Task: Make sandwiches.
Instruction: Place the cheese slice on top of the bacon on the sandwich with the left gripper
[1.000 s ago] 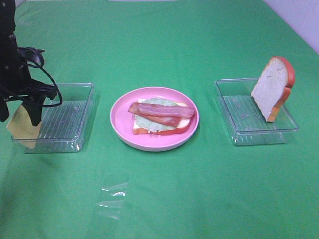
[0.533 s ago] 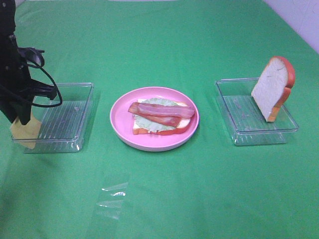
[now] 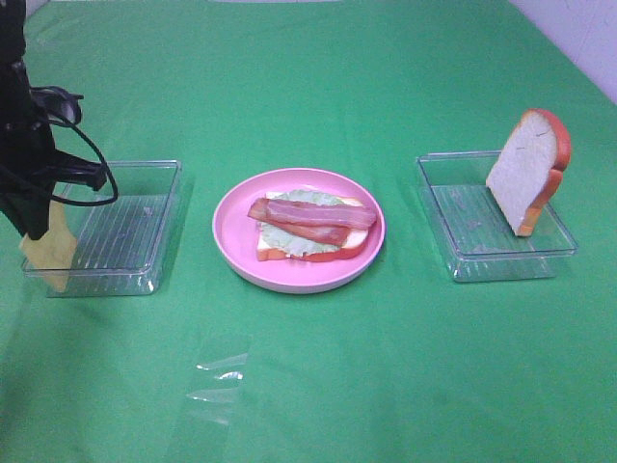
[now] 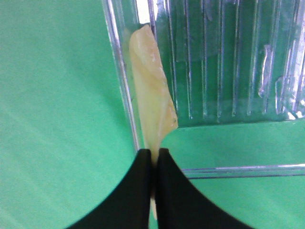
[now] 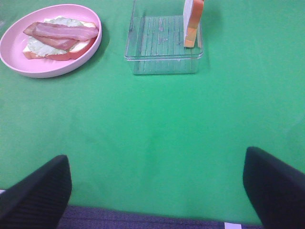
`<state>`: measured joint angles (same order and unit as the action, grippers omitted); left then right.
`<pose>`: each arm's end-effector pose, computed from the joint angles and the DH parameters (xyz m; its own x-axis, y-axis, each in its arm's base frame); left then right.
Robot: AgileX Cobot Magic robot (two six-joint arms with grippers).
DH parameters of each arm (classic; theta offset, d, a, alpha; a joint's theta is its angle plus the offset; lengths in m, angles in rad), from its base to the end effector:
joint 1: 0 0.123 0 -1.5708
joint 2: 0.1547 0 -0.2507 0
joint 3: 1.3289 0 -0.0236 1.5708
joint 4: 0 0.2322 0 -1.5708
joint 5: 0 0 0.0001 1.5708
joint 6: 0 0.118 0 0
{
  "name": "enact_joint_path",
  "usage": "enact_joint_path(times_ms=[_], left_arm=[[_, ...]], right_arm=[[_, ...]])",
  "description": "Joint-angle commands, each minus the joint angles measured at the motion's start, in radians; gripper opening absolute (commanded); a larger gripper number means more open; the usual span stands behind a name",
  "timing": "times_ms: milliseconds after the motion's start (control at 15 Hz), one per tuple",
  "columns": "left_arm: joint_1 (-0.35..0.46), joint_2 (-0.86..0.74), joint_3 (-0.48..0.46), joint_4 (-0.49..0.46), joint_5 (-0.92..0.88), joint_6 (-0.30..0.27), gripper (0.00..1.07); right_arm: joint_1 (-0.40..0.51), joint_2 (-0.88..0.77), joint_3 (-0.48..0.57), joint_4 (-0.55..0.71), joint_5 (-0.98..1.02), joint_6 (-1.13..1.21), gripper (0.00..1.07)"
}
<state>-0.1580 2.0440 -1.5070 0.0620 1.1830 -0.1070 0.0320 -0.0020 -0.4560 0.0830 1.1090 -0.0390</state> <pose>0.3559 -0.0499 0.1286 -0.9956 0.0743 0.0563 0.0778 0.9950 0.0622 0.0377 0.0100 0.2389 -0.5328 -0.0190 -0.8460 -0.0957 0.9947 0.0379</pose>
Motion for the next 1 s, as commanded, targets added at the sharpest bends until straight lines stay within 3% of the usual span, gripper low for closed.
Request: enact_joint_path(times_ms=[67, 533, 600, 733, 800, 867, 933, 1000], left_arm=[[0.0, -0.083, 0.004, -0.013, 0.015, 0.008, 0.0], [-0.003, -0.25, -0.007, -0.178, -0.002, 0.107, 0.0], [-0.003, -0.273, -0.036, -0.317, -0.029, 0.168, 0.0], [-0.003, -0.273, -0.055, -0.433, -0.053, 0.219, 0.0], [-0.005, -0.268, -0.055, -0.538, -0.09, 0.27, 0.0], [-0.015, -0.256, -0.055, -0.648, -0.116, 0.344, 0.0], [-0.022, -0.246, -0.055, -0.698, -0.123, 0.382, 0.0], [-0.05, -0.21, -0.055, -0.814, -0.139, 0.474, 0.0]], right_arm=[[0.001, -0.029, 0.002, 0.008, -0.001, -0.008, 0.94], [0.001, -0.029, 0.002, 0.008, -0.001, -0.008, 0.94], [0.001, -0.029, 0.002, 0.01, -0.001, -0.008, 0.94], [0.001, -0.029, 0.002, 0.011, -0.001, -0.008, 0.94], [0.001, -0.029, 0.002, 0.011, -0.001, -0.008, 0.94], [0.001, -0.029, 0.002, 0.011, -0.001, -0.008, 0.94], [0.001, -0.029, 0.002, 0.011, -0.001, -0.008, 0.94], [0.001, -0.029, 0.002, 0.011, -0.001, -0.008, 0.94]])
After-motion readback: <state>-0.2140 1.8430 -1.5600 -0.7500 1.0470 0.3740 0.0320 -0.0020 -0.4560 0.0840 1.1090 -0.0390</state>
